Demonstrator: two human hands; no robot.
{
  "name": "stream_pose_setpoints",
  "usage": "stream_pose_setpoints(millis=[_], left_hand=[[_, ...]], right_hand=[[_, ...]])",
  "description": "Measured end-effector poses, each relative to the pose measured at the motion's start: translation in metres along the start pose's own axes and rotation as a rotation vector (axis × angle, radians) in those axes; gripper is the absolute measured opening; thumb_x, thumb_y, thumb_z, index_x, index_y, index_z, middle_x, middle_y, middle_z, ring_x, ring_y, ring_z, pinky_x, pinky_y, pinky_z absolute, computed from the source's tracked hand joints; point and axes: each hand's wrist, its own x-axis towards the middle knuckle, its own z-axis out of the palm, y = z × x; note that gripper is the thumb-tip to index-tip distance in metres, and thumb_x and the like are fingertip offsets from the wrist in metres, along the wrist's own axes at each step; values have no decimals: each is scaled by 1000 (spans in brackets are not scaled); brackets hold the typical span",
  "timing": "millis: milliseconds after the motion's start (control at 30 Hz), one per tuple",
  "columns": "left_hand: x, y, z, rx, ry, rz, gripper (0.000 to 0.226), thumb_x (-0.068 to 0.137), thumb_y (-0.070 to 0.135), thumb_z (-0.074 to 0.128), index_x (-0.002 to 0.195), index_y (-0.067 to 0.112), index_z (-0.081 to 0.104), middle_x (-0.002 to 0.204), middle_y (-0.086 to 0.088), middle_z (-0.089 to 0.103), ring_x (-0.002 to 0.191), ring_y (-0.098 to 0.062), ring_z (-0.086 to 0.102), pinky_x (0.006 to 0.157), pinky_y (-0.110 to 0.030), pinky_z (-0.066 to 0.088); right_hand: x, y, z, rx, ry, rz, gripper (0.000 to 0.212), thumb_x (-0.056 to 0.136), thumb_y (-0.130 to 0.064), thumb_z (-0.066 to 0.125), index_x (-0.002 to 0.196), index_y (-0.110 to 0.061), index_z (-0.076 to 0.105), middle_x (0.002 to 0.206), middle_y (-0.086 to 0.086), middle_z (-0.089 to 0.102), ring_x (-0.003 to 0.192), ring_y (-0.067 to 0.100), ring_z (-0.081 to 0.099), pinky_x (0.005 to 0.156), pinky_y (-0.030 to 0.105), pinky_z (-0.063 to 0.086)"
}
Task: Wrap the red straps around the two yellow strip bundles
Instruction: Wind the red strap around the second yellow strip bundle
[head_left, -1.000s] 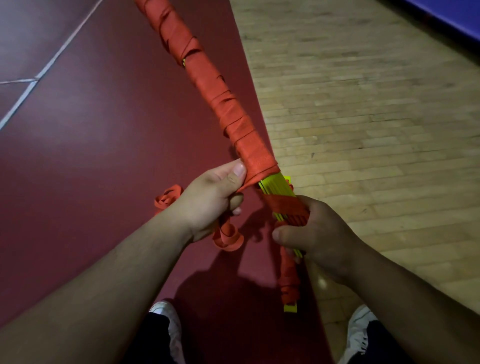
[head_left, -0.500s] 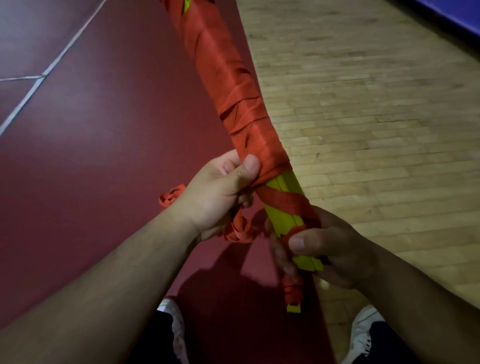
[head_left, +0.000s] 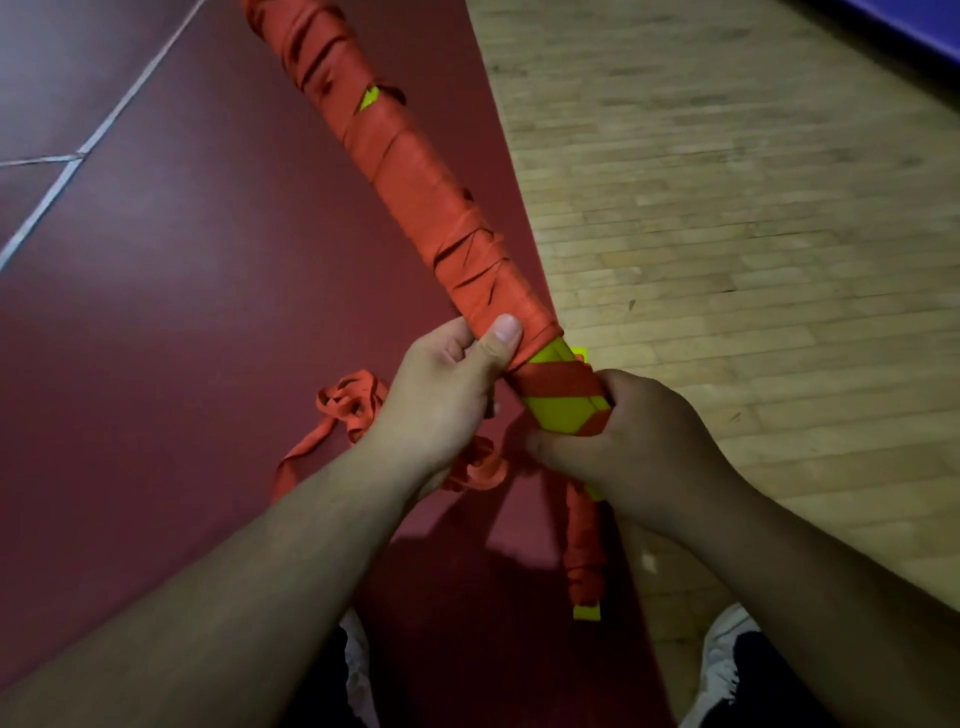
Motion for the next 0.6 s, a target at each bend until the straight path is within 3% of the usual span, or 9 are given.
stream_pose_setpoints(millis=[133, 200, 267, 333, 467, 600], left_hand=[[4, 11, -15, 146, -159, 15, 35, 103, 33, 43, 78, 11, 54, 52, -4, 39, 46, -10, 38, 43, -13, 33], [6, 16, -19, 211, -199, 13, 36, 104, 30, 41, 75, 15, 55, 56, -9, 38, 42, -7, 36, 40, -11, 31], [8, 17, -21, 276, -183, 15, 36, 103, 31, 45, 70, 20, 56, 53, -2, 41, 40, -3, 35, 39, -11, 31], [12, 14, -22, 344, -124, 28, 32, 99, 37, 52, 72, 19, 55, 47, 11, 44, 39, -2, 37, 40, -15, 33], [13, 8, -22, 544, -95, 138, 34, 99, 37, 55, 71, 18, 56, 51, 12, 56, 46, -2, 48, 52, -28, 39], [9, 11, -23, 476, -131, 116, 28, 103, 27, 51, 76, 19, 54, 65, -5, 59, 51, -24, 67, 49, -42, 47]], right_hand=[[-1, 4, -6, 204, -23, -32, 31, 65, -45, 86, 85, -26, 71, 76, -5, 74, 71, 13, 71, 72, 41, 59], [-2, 6, -5, 268, -14, -42, 38, 61, -50, 84, 87, -25, 73, 79, -4, 75, 74, 15, 72, 75, 46, 59], [-2, 7, -3, 319, 1, -48, 42, 58, -52, 79, 91, -26, 74, 81, -5, 76, 76, 15, 73, 77, 47, 60], [-2, 7, -1, 320, 27, -58, 43, 58, -52, 77, 90, -25, 74, 80, -6, 76, 75, 14, 73, 76, 45, 60], [1, 6, -5, 238, 84, -50, 44, 58, -55, 77, 86, -23, 71, 76, -4, 74, 72, 14, 70, 71, 40, 58], [4, 7, -5, 182, 147, -55, 38, 63, -50, 82, 85, -22, 69, 75, -3, 71, 73, 17, 67, 70, 40, 56]])
